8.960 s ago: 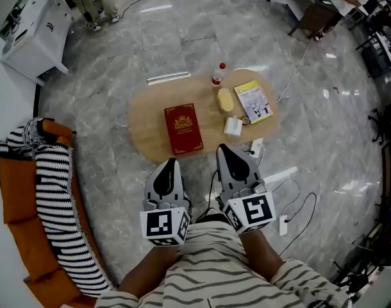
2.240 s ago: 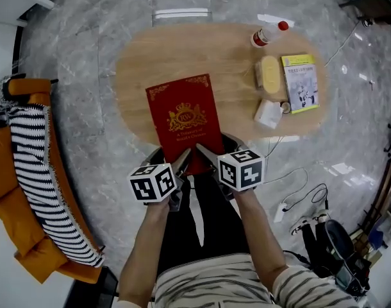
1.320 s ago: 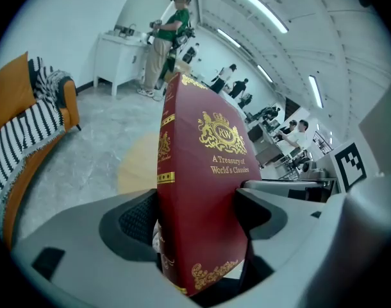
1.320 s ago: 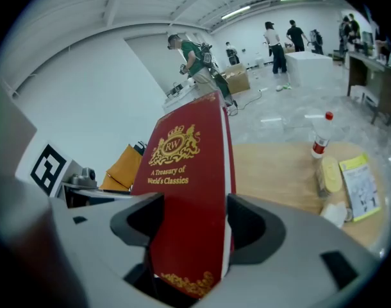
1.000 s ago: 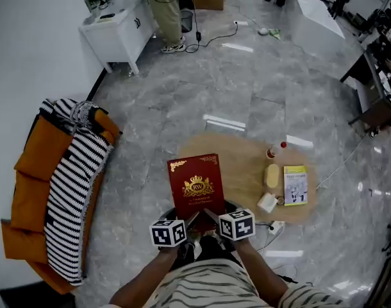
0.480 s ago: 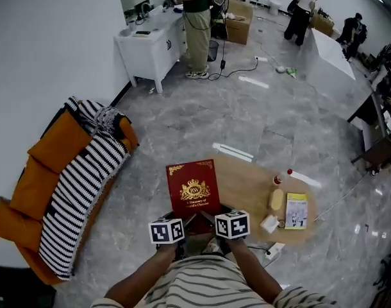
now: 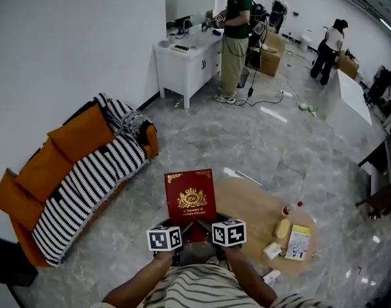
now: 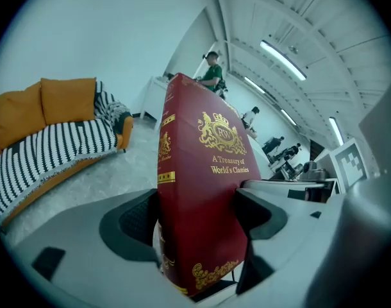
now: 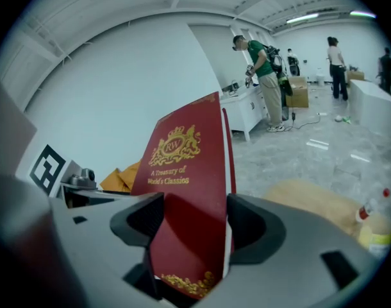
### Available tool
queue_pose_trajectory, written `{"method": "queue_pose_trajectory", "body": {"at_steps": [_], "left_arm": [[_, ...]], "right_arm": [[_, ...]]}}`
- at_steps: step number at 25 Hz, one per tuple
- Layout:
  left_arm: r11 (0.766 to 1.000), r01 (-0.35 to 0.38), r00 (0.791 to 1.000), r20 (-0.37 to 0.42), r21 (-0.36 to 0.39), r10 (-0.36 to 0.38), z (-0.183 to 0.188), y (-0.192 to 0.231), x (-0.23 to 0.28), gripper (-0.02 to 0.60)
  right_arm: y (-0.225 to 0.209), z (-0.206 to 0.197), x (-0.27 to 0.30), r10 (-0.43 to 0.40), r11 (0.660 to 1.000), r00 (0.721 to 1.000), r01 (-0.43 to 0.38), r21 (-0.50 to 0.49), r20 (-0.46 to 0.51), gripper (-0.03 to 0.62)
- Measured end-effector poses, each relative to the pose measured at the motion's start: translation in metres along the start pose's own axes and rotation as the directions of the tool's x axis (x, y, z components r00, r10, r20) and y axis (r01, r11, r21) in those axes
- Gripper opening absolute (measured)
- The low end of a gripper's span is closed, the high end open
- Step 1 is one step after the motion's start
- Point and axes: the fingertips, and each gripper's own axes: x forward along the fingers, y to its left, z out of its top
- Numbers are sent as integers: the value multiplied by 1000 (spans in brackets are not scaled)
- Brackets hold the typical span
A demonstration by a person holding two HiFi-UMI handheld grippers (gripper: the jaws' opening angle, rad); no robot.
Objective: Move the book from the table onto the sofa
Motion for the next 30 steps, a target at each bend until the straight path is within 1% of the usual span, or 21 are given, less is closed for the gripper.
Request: {"method": "queue_pose_trajectory", "body": {"at_steps": [6, 12, 16, 20, 25, 30], "left_arm": [[996, -48, 997, 61, -74, 53, 10, 40, -27, 373], [981, -119, 985, 107, -153, 136, 12, 86, -62, 373], [965, -153, 973, 137, -213, 185, 11, 115, -85, 373], [946, -186, 957, 169, -265, 236, 13, 145, -110, 373], [919, -223, 939, 184, -324, 292, 12, 182, -137, 373], [890, -261, 912, 208, -373, 354, 14, 226, -169, 373]], "right_arm": [[42, 10, 31, 59, 995, 998, -62, -75, -37, 327], [93, 12, 65, 144, 978, 985, -156, -138, -95, 327], [127, 11, 86, 190, 961, 973, -211, -178, -131, 327], [162, 13, 106, 228, 940, 960, -260, -223, -162, 327], [205, 10, 132, 276, 907, 939, -325, -267, -205, 327], [255, 8, 163, 322, 870, 912, -390, -302, -253, 327]]}}
